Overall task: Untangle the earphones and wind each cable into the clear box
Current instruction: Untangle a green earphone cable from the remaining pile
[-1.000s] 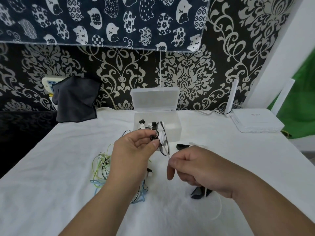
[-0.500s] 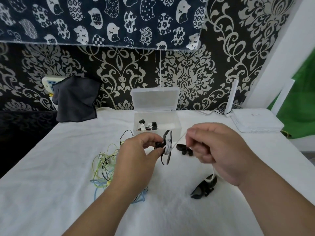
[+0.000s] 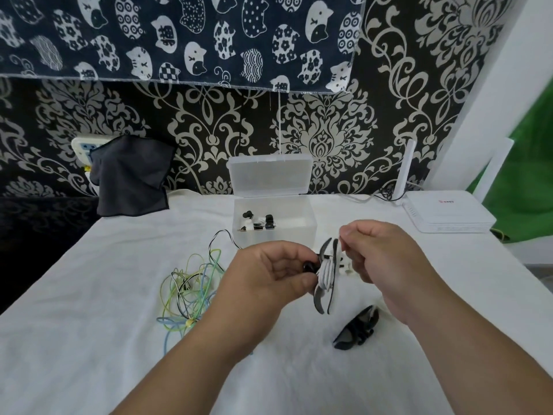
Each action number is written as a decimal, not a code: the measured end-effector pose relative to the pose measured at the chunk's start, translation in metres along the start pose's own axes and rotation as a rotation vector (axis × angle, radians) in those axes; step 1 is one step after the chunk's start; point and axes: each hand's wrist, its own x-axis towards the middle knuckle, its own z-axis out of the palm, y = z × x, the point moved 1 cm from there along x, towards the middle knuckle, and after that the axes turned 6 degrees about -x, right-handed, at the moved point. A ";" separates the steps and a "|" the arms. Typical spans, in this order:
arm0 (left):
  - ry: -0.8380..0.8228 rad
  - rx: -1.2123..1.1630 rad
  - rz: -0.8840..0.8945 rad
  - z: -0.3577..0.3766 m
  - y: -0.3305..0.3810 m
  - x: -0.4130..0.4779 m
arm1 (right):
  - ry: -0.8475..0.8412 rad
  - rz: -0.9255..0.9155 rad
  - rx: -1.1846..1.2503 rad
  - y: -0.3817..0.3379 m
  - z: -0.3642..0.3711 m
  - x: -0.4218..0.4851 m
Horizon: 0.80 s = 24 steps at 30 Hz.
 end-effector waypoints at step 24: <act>0.400 0.475 0.131 -0.015 0.002 0.005 | -0.476 -0.059 0.147 -0.020 0.010 -0.019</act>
